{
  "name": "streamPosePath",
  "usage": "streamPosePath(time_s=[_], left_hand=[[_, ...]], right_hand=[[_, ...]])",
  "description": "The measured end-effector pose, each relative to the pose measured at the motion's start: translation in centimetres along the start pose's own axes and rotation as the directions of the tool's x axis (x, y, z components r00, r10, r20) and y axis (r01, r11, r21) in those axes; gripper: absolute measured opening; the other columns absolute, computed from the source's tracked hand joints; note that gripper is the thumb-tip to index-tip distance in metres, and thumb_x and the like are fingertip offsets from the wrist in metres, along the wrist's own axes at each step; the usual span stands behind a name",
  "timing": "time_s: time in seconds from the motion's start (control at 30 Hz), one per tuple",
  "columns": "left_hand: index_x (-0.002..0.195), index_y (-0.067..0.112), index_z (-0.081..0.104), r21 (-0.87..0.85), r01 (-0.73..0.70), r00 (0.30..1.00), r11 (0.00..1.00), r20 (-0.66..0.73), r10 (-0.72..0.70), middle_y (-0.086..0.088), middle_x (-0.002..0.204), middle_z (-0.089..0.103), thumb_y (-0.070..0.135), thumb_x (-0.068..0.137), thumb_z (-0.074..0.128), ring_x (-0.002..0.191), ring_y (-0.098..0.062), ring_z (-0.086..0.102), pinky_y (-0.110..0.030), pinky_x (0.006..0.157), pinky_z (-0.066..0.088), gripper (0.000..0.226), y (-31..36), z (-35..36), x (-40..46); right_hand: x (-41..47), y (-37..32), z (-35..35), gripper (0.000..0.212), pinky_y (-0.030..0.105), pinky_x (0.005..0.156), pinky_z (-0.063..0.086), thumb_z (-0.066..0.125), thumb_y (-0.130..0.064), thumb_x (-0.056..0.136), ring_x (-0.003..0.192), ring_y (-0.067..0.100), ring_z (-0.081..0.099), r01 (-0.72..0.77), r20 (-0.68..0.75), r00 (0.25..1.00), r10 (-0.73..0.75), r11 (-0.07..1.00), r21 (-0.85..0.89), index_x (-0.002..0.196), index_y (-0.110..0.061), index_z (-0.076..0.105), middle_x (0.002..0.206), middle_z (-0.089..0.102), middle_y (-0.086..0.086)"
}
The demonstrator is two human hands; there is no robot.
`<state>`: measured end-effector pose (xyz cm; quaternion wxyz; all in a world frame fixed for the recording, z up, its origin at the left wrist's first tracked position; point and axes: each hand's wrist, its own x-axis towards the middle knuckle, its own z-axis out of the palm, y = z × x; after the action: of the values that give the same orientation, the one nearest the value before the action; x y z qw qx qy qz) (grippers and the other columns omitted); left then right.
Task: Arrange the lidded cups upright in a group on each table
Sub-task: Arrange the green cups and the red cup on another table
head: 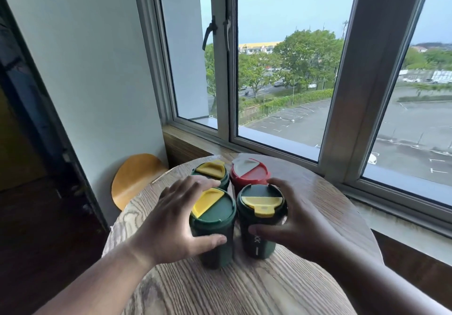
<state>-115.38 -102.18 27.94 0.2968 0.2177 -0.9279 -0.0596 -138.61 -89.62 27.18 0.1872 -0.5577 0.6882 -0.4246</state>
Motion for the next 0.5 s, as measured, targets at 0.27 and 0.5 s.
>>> streamPosePath(time_s=[0.27, 0.5], left_hand=[[0.138, 0.035, 0.042, -0.141, 0.095, 0.992, 0.985, -0.073, -0.106, 0.021, 0.137, 0.043, 0.061, 0.066, 0.077, 0.134, -0.001, 0.039, -0.016, 0.110, 0.030, 0.085, 0.5, 0.8, -1.1], [0.139, 0.036, 0.041, -0.175, 0.148, 0.983, 0.973, -0.082, -0.164, 0.024, 0.136, 0.042, 0.062, 0.066, 0.075, 0.132, 0.006, 0.037, -0.002, 0.105, 0.023, 0.086, 1.2, 0.8, -1.6]], right_hand=[[-0.8, 0.5, 1.0, 0.085, -0.001, 0.080, 0.037, 0.093, -0.037, 0.063, 0.106, -0.011, 0.052, 0.044, -0.085, 0.996, -0.041, 0.998, 0.033, 0.129, -0.043, 0.040, 0.114, 0.052, -0.027], [-0.9, 1.6, -0.3, 0.093, 0.042, 0.109, 0.046, 0.087, -0.046, 0.058, 0.117, 0.005, 0.063, -0.001, 0.054, 0.998, -0.009, 0.986, 0.168, 0.138, -0.050, 0.040, 0.123, 0.068, -0.012]])
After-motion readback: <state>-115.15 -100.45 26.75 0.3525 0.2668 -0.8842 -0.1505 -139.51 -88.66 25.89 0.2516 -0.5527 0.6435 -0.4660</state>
